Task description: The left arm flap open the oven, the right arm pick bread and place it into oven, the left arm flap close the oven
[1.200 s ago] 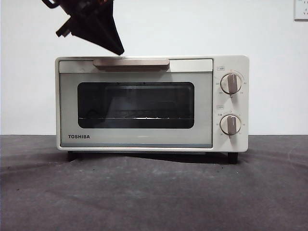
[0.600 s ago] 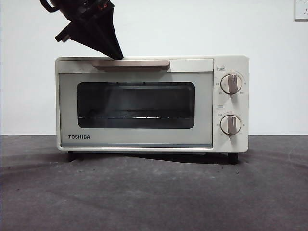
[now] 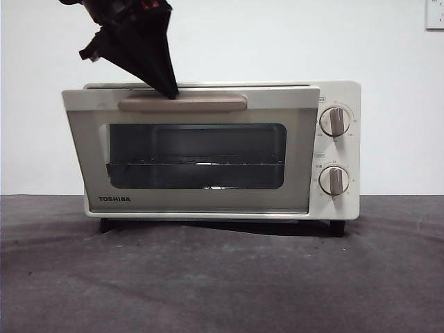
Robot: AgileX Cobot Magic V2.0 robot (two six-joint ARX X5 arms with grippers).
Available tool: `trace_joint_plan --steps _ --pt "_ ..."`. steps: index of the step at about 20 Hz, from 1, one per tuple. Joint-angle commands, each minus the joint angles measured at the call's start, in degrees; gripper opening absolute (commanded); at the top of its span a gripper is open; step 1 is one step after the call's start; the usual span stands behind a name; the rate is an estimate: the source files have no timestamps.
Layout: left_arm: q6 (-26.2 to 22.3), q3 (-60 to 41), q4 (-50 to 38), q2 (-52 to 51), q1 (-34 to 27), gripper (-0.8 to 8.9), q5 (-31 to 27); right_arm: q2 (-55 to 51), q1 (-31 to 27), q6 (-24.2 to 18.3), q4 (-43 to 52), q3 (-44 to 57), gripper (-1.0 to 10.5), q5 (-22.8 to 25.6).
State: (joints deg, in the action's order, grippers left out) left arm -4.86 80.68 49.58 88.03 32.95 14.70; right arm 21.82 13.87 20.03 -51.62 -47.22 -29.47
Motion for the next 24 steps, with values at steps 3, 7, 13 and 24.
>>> trace_joint_plan --steps 3,7,13,24 --pt "-0.11 -4.2 -1.18 1.86 3.08 0.16 -3.3 0.04 0.24 0.33 0.63 -0.92 1.0 0.94" --pt "2.34 -12.66 -6.51 -2.14 5.27 0.16 -3.28 0.04 0.24 0.09 0.61 -0.92 1.0 0.96" --pt "10.97 -26.53 -20.74 -10.58 7.78 0.16 -5.42 0.04 0.24 -0.35 1.62 -0.92 1.0 1.2" --pt "13.57 -34.73 -26.27 -11.72 12.22 0.16 -8.61 0.07 0.24 -0.35 2.29 -0.92 1.0 1.4"
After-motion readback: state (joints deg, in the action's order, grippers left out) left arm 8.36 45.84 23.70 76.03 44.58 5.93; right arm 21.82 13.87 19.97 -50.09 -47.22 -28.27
